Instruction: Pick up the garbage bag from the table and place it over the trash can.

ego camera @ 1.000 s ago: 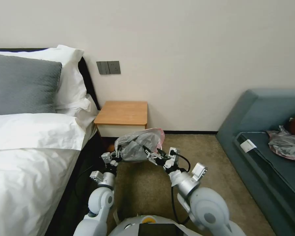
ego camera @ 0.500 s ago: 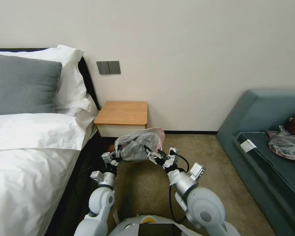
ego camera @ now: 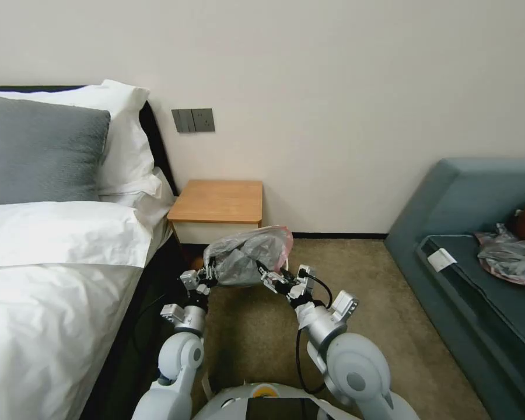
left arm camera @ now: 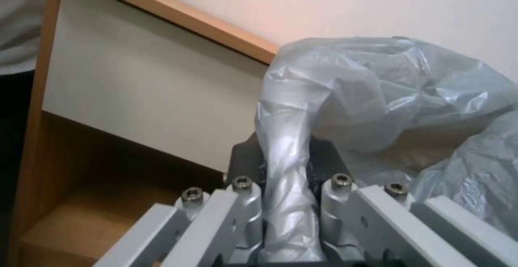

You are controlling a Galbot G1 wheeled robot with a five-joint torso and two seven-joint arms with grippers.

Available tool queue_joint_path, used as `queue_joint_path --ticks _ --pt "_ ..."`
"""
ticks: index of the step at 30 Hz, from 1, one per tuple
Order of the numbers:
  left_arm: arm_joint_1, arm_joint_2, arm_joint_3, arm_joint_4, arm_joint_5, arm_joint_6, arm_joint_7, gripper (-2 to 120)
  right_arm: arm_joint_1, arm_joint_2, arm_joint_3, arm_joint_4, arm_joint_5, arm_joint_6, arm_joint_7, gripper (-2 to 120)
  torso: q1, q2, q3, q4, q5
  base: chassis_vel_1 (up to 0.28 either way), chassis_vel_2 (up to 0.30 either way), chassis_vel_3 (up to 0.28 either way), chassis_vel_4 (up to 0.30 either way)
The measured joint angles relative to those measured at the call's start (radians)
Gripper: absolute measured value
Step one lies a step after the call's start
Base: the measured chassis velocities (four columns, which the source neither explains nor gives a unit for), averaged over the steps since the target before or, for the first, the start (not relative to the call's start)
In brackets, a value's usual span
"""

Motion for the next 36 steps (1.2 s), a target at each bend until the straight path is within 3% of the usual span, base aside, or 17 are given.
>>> queue_joint_path --ticks 36 --pt "0.006 -0.005 0.004 -0.008 0.023 -0.034 0.012 7 0.022 0.031 0.0 -0.025 -0.013 -0.045 0.065 96 0.0 0.0 0.0 0.0 -0.0001 0.0 0.0 0.0 0.0"
